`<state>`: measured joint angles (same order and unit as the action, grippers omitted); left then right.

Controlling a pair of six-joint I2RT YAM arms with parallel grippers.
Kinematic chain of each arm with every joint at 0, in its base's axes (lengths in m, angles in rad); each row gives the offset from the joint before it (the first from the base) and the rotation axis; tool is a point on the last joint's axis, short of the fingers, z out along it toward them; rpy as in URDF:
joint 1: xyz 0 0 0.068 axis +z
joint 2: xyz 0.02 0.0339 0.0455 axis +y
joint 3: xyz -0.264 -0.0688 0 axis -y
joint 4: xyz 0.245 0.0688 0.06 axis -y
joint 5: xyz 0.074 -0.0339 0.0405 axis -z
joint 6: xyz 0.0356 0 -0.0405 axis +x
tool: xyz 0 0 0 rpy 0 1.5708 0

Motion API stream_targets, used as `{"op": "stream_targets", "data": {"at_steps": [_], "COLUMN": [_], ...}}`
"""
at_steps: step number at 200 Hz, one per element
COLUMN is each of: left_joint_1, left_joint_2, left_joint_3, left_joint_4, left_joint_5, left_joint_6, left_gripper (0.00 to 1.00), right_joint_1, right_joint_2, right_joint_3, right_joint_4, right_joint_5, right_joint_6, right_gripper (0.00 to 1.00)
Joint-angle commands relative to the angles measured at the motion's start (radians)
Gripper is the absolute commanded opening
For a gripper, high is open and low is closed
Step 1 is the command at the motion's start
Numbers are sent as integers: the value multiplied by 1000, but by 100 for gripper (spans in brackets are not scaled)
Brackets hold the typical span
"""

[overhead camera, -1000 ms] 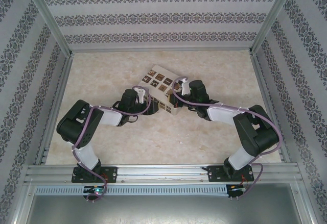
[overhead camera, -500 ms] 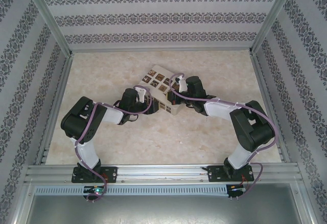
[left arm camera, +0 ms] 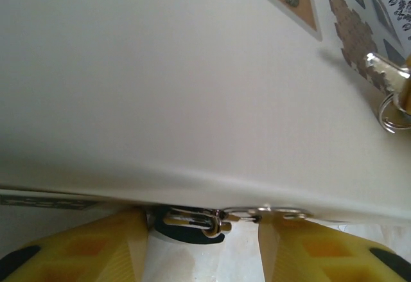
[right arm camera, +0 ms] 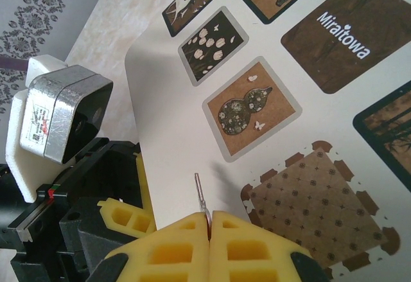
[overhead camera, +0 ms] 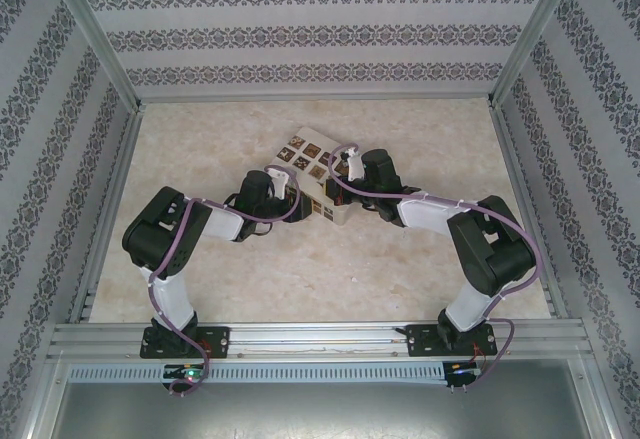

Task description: Unlock a padlock with a key

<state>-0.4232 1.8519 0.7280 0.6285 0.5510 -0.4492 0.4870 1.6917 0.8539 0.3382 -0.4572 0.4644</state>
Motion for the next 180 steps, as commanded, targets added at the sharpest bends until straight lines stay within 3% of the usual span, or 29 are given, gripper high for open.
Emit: {"op": "stream_targets", "data": {"at_steps": [1,180], "left_joint_1": [10,-52], "left_joint_2": [15,29], "left_joint_3": [34,46], "left_joint_4": [5,9], "left_joint_5": [33,-137], "left_joint_6": [14,20], "left_gripper": [47,35], "right_joint_1": [12,24], "right_joint_2": [34,23], "right_joint_3": [-9,-15], "right_joint_4": [-56,-59], "right_joint_5": [18,43], "right_joint_6": [-18,-10], "right_gripper": [0,0]}}
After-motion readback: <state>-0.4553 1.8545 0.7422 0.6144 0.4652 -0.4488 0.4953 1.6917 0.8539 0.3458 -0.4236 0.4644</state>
